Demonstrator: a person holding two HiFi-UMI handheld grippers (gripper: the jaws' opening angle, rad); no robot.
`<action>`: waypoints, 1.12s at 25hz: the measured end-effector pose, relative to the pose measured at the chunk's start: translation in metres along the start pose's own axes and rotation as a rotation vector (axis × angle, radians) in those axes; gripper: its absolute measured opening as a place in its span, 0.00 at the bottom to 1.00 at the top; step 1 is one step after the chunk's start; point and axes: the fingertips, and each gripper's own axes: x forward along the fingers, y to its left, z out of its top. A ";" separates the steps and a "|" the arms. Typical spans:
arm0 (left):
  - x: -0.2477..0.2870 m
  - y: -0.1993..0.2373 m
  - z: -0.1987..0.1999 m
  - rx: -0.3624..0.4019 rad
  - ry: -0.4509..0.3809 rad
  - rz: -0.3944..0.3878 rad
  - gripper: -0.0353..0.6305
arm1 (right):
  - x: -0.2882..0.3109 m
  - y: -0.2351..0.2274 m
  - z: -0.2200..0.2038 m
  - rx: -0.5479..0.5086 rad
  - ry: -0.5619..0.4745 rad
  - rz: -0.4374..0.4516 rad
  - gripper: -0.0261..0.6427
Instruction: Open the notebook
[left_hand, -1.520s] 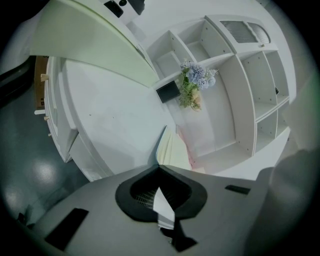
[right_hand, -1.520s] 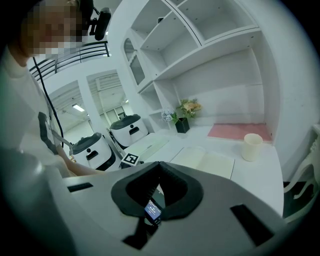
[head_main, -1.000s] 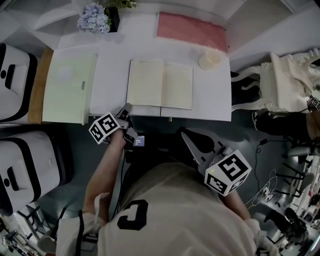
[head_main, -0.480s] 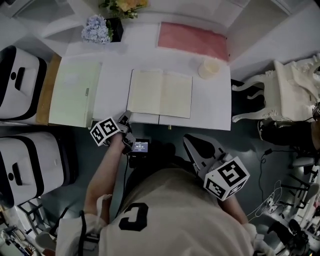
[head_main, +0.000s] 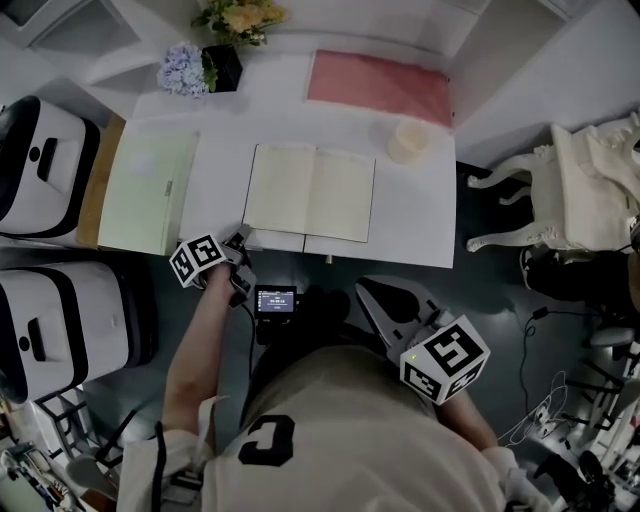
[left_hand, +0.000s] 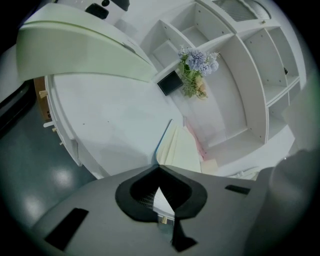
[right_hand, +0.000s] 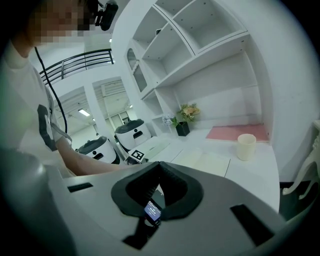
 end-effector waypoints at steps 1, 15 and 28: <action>0.000 -0.001 0.001 0.006 -0.005 0.005 0.07 | -0.002 -0.001 -0.001 0.003 -0.002 0.003 0.07; 0.002 0.001 0.003 0.017 -0.026 0.049 0.07 | -0.008 0.001 -0.009 0.031 -0.007 0.110 0.07; 0.000 -0.003 0.000 -0.010 -0.026 0.014 0.07 | 0.026 0.010 0.014 -0.009 0.011 0.097 0.07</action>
